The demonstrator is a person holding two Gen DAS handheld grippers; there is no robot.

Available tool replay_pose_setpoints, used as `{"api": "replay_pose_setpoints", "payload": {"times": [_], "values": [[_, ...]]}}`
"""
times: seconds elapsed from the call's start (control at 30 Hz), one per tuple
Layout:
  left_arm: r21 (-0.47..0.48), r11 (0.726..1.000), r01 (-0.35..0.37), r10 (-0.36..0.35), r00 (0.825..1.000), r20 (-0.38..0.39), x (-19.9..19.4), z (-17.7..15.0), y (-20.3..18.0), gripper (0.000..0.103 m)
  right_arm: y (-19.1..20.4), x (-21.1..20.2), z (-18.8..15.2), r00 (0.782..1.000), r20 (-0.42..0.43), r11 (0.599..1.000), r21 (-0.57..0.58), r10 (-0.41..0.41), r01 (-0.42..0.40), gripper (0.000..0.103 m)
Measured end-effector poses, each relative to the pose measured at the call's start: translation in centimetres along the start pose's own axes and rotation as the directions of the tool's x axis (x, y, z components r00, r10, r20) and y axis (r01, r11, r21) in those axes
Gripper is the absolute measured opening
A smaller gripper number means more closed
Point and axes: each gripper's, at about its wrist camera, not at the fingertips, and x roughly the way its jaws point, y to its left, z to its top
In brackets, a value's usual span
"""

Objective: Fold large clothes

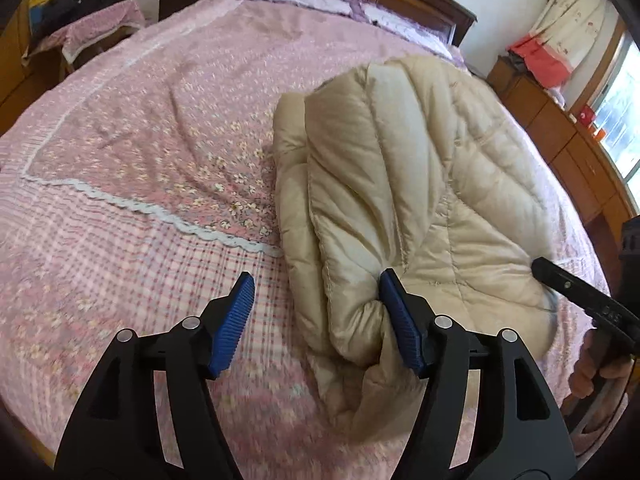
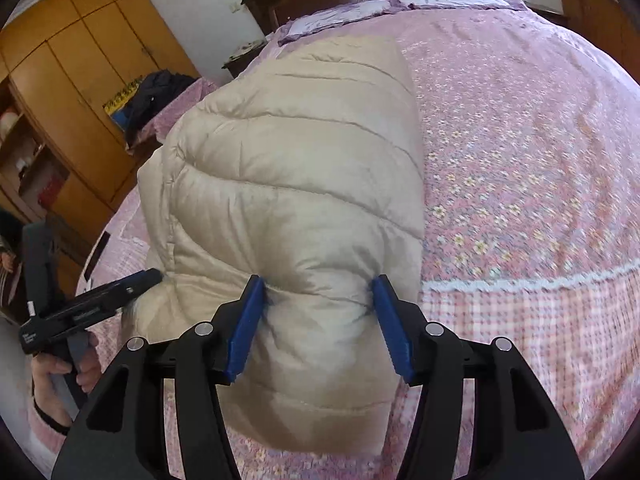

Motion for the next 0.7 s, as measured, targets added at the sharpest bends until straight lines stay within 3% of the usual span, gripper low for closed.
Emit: {"api": "replay_pose_setpoints", "payload": {"times": [0.1,0.33,0.53,0.7], "values": [[0.009,1.000,-0.001,0.001,1.000,0.024,-2.0,-0.7,-0.4,0.069,0.3,-1.8,-1.1,1.000,0.016,1.000,-0.002,-0.023,0.024,0.067],[0.068,0.997,-0.023,0.019,0.998,0.064,-6.4,-3.0,-2.2,0.091,2.0,-5.4,-4.6,0.988,0.072,0.986,-0.084,-0.136,0.142,0.094],[0.072,0.994,-0.086,0.084,0.996,0.029,-6.1,-4.8,-3.8,0.096,1.9,-6.7,-7.6,0.968,0.066,0.967,-0.057,-0.243,0.247,0.097],[0.077,0.986,-0.147,0.148,0.989,-0.009,-4.6,-6.7,-5.0,0.099,1.4,-6.3,-10.2,0.966,0.027,0.965,-0.052,-0.257,0.258,0.097]]}}
